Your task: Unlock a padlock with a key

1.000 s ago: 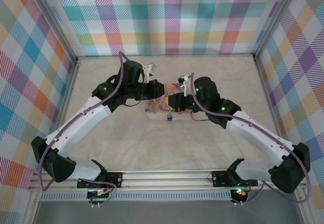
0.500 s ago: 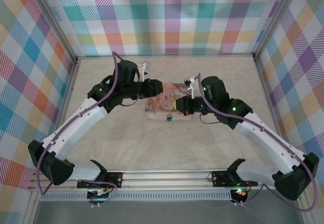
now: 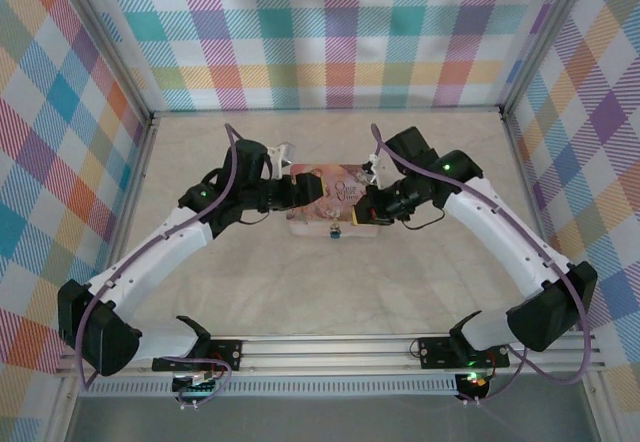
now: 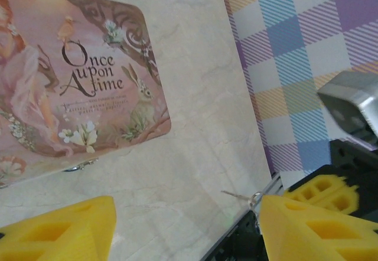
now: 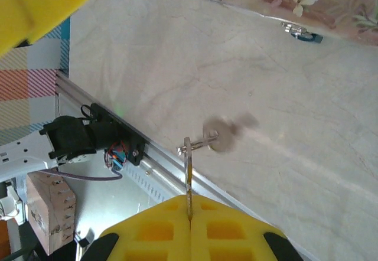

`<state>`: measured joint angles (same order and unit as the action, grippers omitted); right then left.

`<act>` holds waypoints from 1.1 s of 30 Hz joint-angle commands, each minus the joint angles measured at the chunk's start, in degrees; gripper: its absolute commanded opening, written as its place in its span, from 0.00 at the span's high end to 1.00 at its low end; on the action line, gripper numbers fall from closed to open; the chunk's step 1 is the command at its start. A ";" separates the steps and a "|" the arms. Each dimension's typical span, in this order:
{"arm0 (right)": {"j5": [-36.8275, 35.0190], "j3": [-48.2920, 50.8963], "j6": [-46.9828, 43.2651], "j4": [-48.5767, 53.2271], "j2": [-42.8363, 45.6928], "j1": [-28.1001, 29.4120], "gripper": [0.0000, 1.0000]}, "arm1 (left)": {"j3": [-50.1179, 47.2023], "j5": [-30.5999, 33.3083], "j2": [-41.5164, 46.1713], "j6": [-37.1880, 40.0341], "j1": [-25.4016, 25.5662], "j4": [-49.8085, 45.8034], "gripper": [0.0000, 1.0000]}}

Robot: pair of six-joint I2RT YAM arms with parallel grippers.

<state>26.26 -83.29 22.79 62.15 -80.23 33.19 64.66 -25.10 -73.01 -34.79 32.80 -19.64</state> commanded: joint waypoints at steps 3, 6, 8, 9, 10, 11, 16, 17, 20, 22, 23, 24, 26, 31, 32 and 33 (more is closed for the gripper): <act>1.79 -2.04 -2.04 5.80 0.40 0.21 1.00 | -8.23 -6.28 2.66 -4.79 -0.54 16.28 0.34; 2.92 -2.50 -2.13 5.56 0.44 0.21 1.00 | -13.64 -7.91 4.31 -6.87 -0.54 25.40 0.28; 4.29 -2.65 -1.87 4.66 0.58 0.16 1.00 | -17.04 -8.19 5.43 -8.21 -0.59 31.48 0.20; 4.91 -2.80 -1.79 4.36 0.55 0.21 1.00 | -18.19 -8.83 5.71 -9.08 -0.58 34.16 0.17; 5.36 -3.09 -1.70 4.19 0.51 0.21 1.00 | -19.34 -9.99 5.74 -10.39 -0.58 38.15 0.14; 5.67 -3.45 -1.69 4.10 0.43 0.21 1.00 | -20.00 -11.20 5.61 -11.51 -0.55 41.27 0.13; 6.87 -5.08 -1.57 3.72 0.07 0.21 1.00 | -20.29 -13.32 5.06 -13.91 -0.54 45.22 0.10; 6.87 -5.34 -1.45 3.61 0.07 0.21 1.00 | -20.20 -13.79 4.69 -14.90 -0.54 45.90 0.10; 7.08 -5.99 -1.13 3.10 -0.19 0.21 1.00 | -19.77 -14.84 3.22 -19.09 -0.46 47.35 0.09; 7.31 -6.53 -0.91 2.81 -0.58 0.21 1.00 | -19.42 -15.30 2.30 -22.08 -0.37 47.37 0.09; 7.25 -6.94 -0.81 2.61 -0.80 0.21 1.00 | -19.02 -15.53 1.96 -23.08 -0.36 46.66 0.08; 7.35 -7.36 -0.65 2.39 -1.02 0.21 1.00 | -18.81 -15.76 1.78 -24.13 -0.21 46.38 0.09; 7.40 -8.18 -0.33 1.98 -1.62 0.21 1.00 | -18.91 -15.78 1.90 -26.47 0.11 47.01 0.07; 8.20 -10.36 1.03 0.42 -3.37 0.21 1.00 | -19.52 -15.95 2.88 -31.01 1.46 50.93 0.02; 8.61 -10.58 1.49 -0.38 -3.61 0.21 1.00 | -19.76 -15.61 3.08 -31.90 1.73 52.08 0.01; 8.96 -10.79 1.96 -1.21 -3.86 0.21 1.00 | -20.10 -15.45 3.13 -32.86 1.98 52.94 0.00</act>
<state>32.86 -92.07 23.11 63.33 -83.35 33.19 44.82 -39.86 -71.13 -63.09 33.98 27.53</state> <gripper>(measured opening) 0.052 0.994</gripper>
